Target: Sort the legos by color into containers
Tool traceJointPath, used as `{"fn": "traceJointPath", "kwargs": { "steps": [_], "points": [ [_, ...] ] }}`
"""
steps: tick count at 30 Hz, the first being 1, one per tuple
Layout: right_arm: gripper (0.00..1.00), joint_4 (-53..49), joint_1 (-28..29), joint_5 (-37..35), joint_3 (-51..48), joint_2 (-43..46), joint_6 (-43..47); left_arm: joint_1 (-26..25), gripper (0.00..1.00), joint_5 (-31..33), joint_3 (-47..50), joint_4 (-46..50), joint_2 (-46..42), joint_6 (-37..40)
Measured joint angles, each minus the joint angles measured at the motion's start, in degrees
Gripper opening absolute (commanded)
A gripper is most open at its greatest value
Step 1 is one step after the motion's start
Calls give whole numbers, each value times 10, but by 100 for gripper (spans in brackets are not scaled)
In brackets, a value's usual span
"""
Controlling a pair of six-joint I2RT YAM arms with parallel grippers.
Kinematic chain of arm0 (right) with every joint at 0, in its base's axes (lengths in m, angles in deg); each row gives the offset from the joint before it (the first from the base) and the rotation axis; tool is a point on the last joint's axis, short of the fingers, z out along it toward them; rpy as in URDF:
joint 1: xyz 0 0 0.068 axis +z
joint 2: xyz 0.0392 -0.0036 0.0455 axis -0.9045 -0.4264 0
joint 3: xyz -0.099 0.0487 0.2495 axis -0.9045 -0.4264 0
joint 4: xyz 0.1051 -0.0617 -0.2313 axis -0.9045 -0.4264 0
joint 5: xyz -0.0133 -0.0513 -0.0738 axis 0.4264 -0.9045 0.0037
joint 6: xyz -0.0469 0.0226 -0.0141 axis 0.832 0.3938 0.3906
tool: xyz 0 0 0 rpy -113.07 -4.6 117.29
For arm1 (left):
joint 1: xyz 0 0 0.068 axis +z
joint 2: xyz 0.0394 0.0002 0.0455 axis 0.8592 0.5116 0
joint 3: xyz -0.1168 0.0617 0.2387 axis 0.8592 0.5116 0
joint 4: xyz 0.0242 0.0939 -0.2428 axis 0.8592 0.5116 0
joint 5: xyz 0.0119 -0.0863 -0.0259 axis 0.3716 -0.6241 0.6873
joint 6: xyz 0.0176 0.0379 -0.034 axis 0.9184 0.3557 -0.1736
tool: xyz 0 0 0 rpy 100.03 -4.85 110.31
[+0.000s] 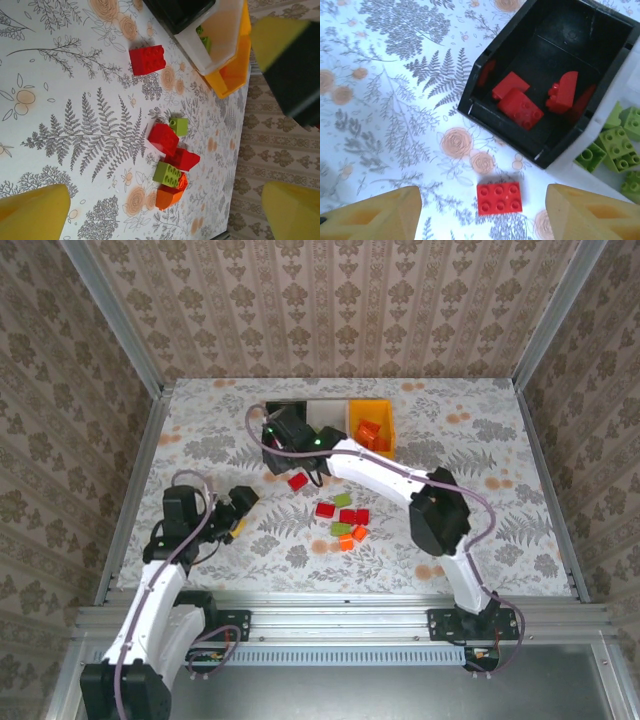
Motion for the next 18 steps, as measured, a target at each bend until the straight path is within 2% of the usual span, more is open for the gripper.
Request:
{"fn": "traceJointPath", "kwargs": {
  "steps": [4,9,18],
  "points": [
    [73,34,2,0,-82,38,-16,0,100,0,43,11,-48,-12],
    [78,42,6,0,-163,40,-32,0,100,0,76,37,-99,-26],
    [86,50,9,2,-162,13,-39,0,100,-1,87,64,-142,-40]
  ]
}}
